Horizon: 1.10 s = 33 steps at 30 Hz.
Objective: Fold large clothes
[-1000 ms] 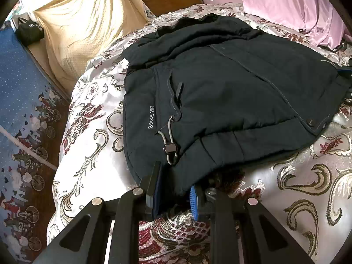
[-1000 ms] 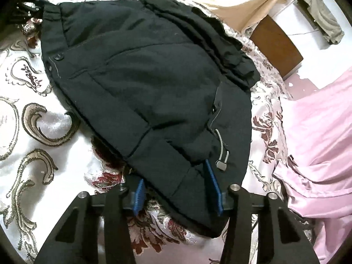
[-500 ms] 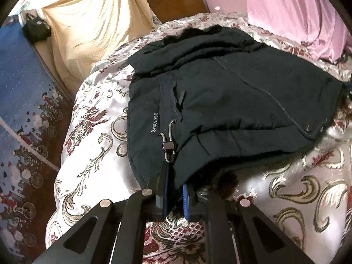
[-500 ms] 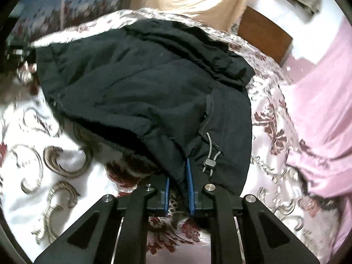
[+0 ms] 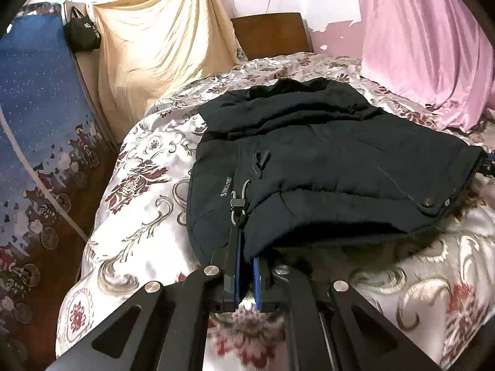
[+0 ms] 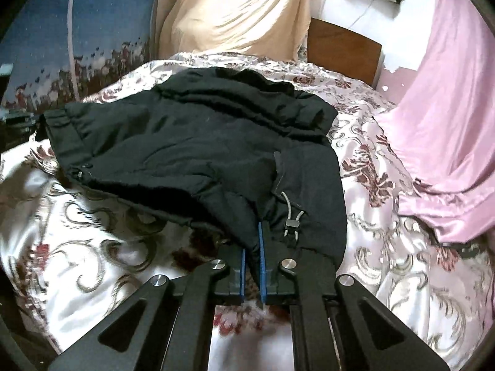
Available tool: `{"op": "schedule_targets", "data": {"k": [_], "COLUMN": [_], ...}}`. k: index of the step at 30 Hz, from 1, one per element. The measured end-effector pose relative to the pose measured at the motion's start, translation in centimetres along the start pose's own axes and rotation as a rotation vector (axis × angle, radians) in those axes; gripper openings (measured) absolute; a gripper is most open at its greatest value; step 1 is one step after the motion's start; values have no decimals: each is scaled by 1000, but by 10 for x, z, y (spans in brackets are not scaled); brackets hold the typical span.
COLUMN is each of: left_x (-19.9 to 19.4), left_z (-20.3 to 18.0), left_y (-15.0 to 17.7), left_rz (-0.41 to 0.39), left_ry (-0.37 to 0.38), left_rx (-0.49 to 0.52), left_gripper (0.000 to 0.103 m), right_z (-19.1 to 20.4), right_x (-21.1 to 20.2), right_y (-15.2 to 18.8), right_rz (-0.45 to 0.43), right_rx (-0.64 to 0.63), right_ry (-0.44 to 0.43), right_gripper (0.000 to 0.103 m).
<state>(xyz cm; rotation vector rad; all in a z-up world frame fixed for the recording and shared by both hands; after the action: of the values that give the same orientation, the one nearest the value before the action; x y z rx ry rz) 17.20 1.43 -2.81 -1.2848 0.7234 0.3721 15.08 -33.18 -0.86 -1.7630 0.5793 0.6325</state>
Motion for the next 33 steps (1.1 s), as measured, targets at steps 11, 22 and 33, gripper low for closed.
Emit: {"op": "schedule_targets", "data": {"k": [11,22,33], "left_x": [-52,-43,46], "left_z": [-6,19,51], "left_y": [-10,-103,-206], "left_rz": [-70,-144,-210], "left_ry": [38,16,-57], "left_rx": [6,-101,-246], "left_gripper": [6,6,6], "right_z": [-14,-49,-71], "right_x": [-54,-53,27], "right_y": [0,-97,-194], "right_rz": [-69,-191,-271], "right_rx": [65,166,233], "right_ry": [-8,-15,81], "right_gripper": [6,5,5]}}
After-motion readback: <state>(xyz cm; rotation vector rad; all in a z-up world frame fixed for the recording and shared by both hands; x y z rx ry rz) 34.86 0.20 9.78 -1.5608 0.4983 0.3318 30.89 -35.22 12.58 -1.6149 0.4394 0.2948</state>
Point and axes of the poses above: each gripper's, at about its wrist camera, not at the fingertips, and x roughly the way its jaws point, z to its left, y to its underside, the point moved 6 cm from there along x, roughly the way its jaws point, and after that the axes turned 7 degrees about y, right-handed, at the moved point
